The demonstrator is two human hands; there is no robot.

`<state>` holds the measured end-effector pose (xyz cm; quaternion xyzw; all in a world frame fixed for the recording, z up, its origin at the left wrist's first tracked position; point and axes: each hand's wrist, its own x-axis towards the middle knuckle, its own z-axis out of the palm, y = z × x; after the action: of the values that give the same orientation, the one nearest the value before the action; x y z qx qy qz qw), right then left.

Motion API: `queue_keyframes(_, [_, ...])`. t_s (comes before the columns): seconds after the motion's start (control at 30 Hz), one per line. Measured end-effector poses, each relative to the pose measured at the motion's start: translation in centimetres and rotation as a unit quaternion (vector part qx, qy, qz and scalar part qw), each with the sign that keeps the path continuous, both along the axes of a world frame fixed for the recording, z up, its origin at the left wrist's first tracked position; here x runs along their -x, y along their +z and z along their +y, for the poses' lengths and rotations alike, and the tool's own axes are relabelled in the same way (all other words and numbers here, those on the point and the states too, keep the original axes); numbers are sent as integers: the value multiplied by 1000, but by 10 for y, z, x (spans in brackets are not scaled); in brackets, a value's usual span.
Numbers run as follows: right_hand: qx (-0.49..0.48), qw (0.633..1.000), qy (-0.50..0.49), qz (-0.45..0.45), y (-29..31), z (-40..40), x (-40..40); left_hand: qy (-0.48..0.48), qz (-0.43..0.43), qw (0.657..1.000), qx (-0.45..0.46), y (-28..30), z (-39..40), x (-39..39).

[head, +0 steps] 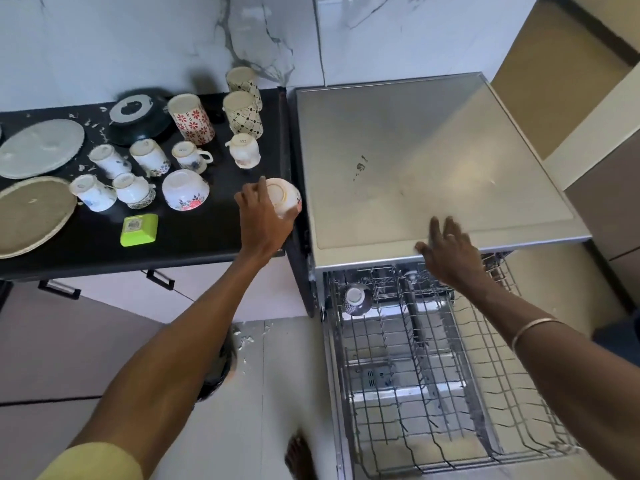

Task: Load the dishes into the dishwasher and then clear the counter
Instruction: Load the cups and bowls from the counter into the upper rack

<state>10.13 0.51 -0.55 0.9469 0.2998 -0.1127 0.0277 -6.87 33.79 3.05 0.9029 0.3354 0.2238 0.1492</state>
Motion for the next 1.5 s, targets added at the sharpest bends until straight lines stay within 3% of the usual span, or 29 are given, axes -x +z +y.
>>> queue_keyframes(0.23, [-56, 994, 90, 36, -8, -13, -7, 14, -21, 1000, -9, -2, -82, 14])
queue_keyframes(0.47, [-67, 986, 143, 45, -3, -17, -11, -40, -20, 998, -34, -29, -184, 37])
queue_keyframes(0.6, [-79, 985, 143, 50, -5, -18, -13, -75, -47, 996, -18, -65, -236, 50])
queue_keyframes(0.77, [-134, 978, 158, 39, -11, -17, -10, -71, 29, 996, 35, -126, -278, 53])
queue_keyframes(1.07, [-211, 961, 179, -21, -39, -20, -17, -18, 148, 979, 140, -236, -303, 26])
queue_keyframes(1.3, [-231, 956, 174, -38, -48, -21, -17, 57, 180, 961, 203, -271, -295, 22])
queue_keyframes(1.5, [-225, 959, 171, -36, -49, -21, -19, 40, 175, 961, 213, -275, -301, 25])
